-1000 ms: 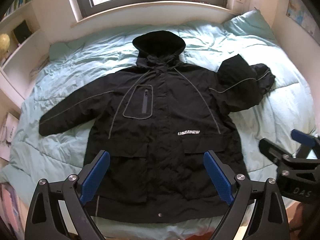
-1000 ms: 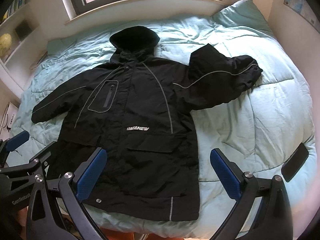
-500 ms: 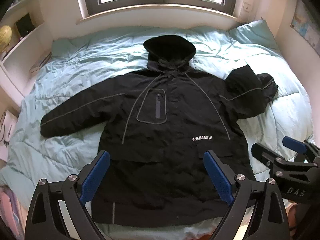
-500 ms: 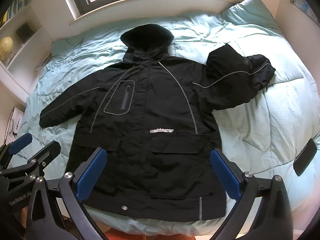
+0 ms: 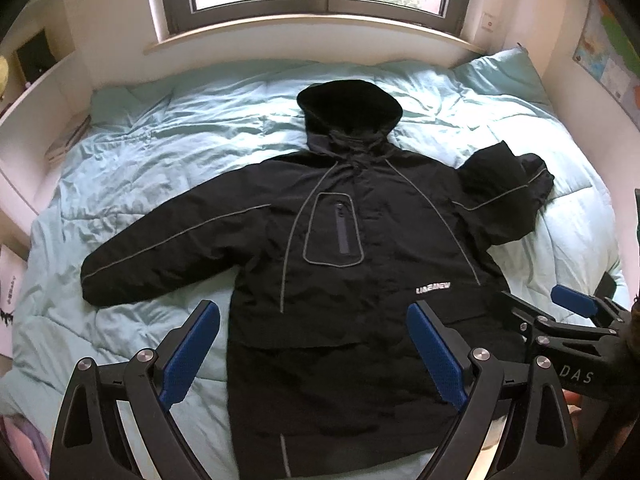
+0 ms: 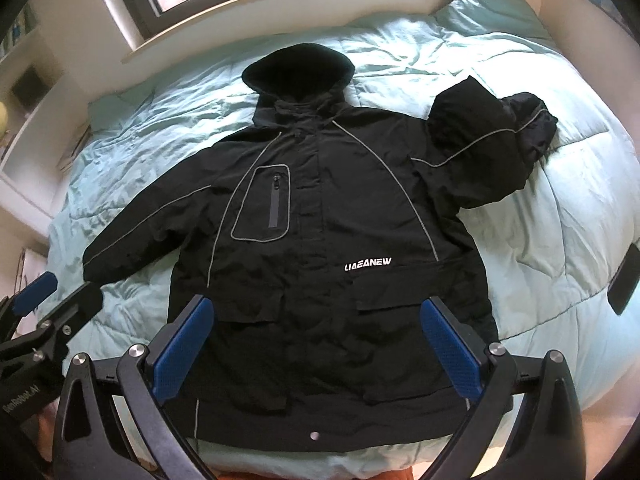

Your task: Fold large clothes

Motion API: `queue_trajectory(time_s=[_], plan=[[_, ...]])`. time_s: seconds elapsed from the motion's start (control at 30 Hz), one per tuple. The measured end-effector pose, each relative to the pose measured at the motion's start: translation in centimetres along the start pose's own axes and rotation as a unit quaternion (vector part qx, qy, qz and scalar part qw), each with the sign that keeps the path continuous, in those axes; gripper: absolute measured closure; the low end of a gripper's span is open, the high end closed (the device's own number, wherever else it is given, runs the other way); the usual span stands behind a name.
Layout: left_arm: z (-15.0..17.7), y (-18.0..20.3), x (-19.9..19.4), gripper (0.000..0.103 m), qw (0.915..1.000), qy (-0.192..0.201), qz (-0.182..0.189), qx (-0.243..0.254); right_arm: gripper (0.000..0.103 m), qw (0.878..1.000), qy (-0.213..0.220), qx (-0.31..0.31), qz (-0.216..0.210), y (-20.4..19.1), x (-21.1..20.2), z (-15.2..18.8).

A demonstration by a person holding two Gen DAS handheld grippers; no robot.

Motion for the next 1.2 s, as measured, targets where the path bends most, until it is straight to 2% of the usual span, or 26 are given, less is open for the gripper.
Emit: queue_trajectory(time_s=[0.37, 0.6, 0.8, 0.87, 1.0, 1.03, 1.13, 1.2], plan=[[-1.9, -4.5, 3.3, 0.008, 0.9998, 0.008, 0.019, 0.007, 0.0, 0.999, 0.012, 0.031, 0.037, -2.4, 2.0, -0.9], [-2.8, -7.3, 7.0, 0.008, 0.9993, -0.016, 0.034, 0.0, 0.0, 0.998, -0.009, 0.032, 0.058, -4.2, 4.8, -1.5], [-3.1, -11.3, 11.7, 0.008, 0.9973, -0.042, 0.039, -0.044, 0.0, 0.997, -0.035, 0.008, 0.074, -6.4, 8.2, -1.9], [-2.8, -14.0, 14.0, 0.008, 0.9933, -0.058, 0.048, -0.087, 0.0, 0.996, -0.045, -0.002, 0.077, -7.1, 9.3, -1.9], [-1.2, -22.0, 17.9, 0.008, 0.9765, -0.065, 0.043, -0.201, 0.0, 0.993, -0.078, -0.024, 0.085, -8.5, 12.3, -2.1], [-0.5, -25.2, 18.9, 0.008, 0.9688, -0.058, 0.026, -0.24, 0.0, 0.992, -0.082, -0.032, 0.086, -8.9, 12.8, -2.2], [1.1, -32.0, 20.7, 0.008, 0.9497, -0.046, -0.02, -0.309, 0.0, 0.989, -0.093, -0.061, 0.097, -10.2, 14.7, -3.0], [2.9, -37.3, 21.9, 0.008, 0.9322, -0.042, -0.058, -0.355, 0.0, 0.988, -0.1, -0.074, 0.095, -11.1, 15.8, -3.5]])
Point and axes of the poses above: each gripper's, at about its wrist camera, not at the fingertips, and x roughly the way its jaws point, y to its right, z to its underside, the point moved 4 cm from there along x, roughly the way its jaws point, and after that the axes turned 11 degrees about -z, right-handed, at the moved point
